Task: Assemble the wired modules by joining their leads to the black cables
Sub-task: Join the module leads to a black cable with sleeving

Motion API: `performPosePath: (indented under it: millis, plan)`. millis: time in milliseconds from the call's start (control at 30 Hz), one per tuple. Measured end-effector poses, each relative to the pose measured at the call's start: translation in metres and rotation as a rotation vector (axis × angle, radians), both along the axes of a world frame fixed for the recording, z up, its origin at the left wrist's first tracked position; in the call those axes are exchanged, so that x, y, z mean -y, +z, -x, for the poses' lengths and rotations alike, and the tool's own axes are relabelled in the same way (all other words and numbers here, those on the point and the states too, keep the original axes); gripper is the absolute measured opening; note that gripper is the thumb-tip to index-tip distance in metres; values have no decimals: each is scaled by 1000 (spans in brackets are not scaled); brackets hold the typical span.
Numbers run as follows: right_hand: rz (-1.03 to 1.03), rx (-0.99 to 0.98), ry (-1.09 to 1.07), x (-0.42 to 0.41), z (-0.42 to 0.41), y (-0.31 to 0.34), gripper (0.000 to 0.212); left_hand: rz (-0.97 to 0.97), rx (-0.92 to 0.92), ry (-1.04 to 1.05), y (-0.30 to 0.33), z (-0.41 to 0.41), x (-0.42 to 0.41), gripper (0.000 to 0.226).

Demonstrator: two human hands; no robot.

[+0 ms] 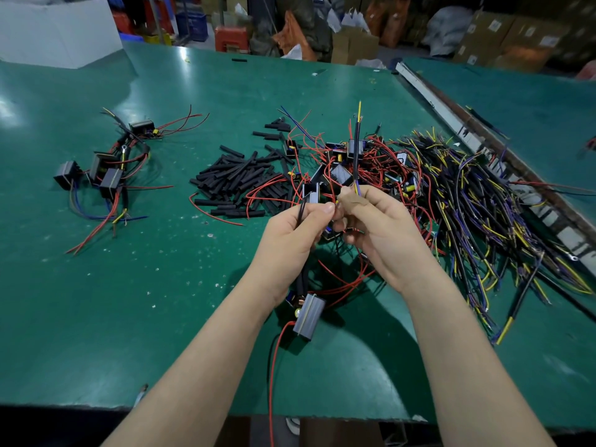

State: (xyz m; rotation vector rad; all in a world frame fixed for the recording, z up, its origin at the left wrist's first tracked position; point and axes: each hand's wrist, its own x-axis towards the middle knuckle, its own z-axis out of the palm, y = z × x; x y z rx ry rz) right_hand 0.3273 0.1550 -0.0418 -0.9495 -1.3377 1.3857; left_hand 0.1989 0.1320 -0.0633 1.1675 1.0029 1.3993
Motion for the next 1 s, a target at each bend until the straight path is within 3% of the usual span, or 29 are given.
performPosePath:
  millis: [300,533,700,1000]
  plan:
    - [-100,80,-16,-1,0,-2,17,-34,0,31,-2,-2,-2,30]
    - [-32,-74,-166,-4,0,-1,26,-20,3,42,-4,-2,-3,32]
    - [-90,-1,-146,-2,0,-1,12,-26,-19,29,-6,0,-4,26]
    - [-132,24,-167,-3,0,-1,21,-14,-25,17,-8,1,-6,22]
